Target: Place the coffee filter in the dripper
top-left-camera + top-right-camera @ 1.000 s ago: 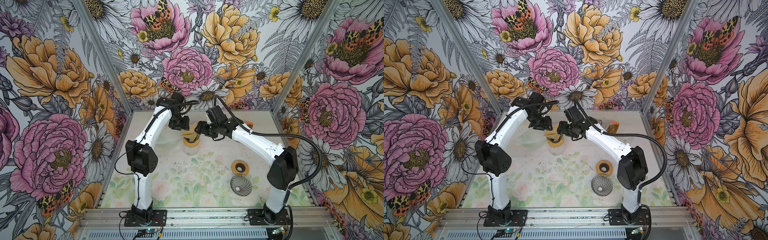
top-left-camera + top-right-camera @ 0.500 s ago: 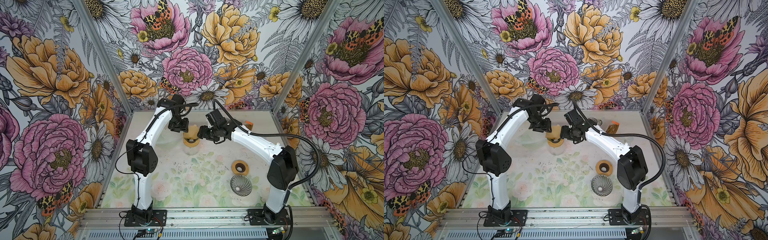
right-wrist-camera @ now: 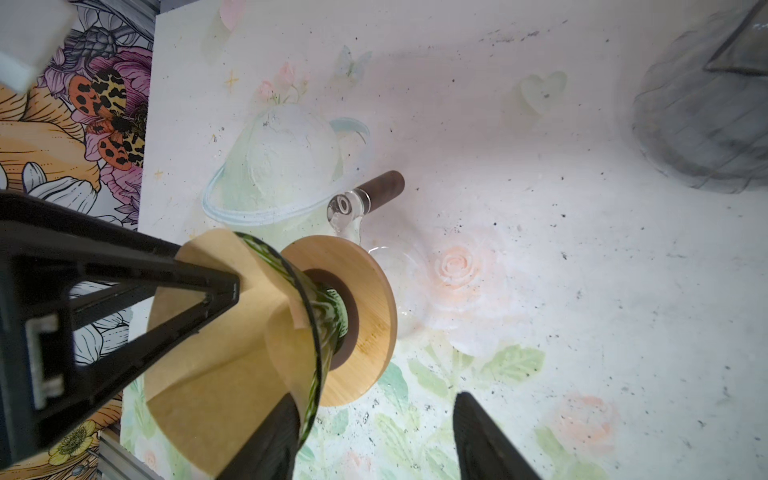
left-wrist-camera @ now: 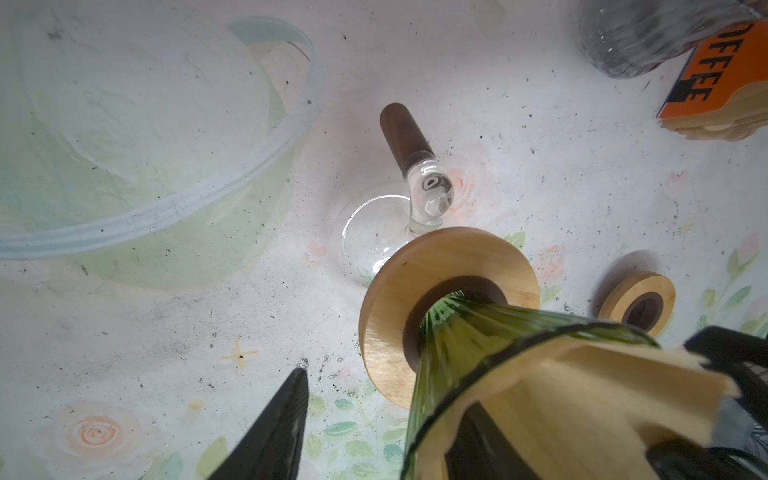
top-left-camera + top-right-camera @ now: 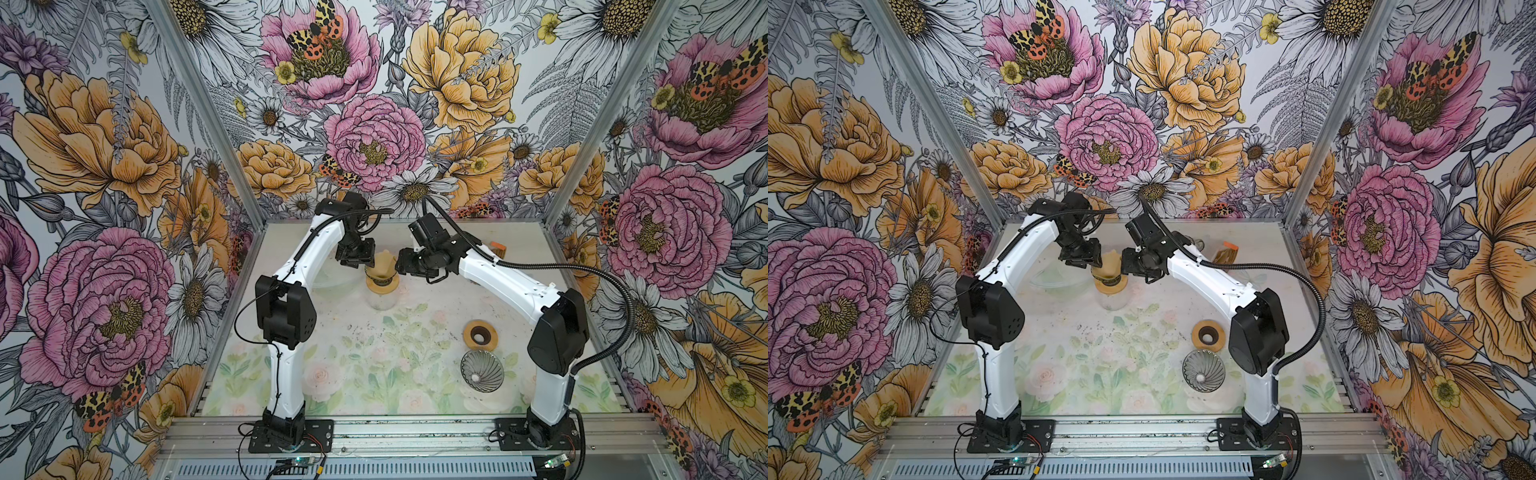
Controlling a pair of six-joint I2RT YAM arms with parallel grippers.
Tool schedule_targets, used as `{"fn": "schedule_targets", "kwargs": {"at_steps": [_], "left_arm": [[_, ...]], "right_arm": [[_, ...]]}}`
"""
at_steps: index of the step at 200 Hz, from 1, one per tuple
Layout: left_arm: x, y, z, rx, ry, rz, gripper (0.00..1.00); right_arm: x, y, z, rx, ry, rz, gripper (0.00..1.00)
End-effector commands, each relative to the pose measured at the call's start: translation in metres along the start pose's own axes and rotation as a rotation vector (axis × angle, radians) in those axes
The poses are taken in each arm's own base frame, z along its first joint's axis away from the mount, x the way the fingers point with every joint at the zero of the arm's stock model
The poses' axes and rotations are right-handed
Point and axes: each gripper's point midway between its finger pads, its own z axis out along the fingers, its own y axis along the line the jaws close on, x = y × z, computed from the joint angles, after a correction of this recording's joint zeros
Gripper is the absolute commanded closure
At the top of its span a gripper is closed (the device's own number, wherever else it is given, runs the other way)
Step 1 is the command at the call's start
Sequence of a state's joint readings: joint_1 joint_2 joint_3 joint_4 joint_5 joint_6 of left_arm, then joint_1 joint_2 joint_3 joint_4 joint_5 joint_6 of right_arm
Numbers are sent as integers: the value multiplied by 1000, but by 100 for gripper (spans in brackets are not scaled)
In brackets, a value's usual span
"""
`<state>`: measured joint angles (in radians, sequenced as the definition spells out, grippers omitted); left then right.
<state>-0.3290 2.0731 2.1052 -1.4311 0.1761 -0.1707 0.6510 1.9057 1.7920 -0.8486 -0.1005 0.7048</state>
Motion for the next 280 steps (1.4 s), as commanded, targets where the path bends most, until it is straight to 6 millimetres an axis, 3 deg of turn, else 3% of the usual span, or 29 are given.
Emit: {"fn": "schedule_targets", "kwargs": {"at_steps": [1,46,120,213,280], "left_arm": [[-5,-1,0,29,-20,-27,48],[-3,-5,-1,68,-34,-54,49],[4,-7,-5,84,-46,-69,53],[6,-16,-3,88,-41,-56,55],[-2,-28,-27,188,-80,-63,53]], "right_arm": [[-3,0,3,19,7,-28,40],[-7,-4,0,40,-7,-39,42],[-28,34,-39,-88,-80,-200,43],[-14,26,-8,-51,-16,-185,41],[-1,12,9,-3,24,-192,41]]}}
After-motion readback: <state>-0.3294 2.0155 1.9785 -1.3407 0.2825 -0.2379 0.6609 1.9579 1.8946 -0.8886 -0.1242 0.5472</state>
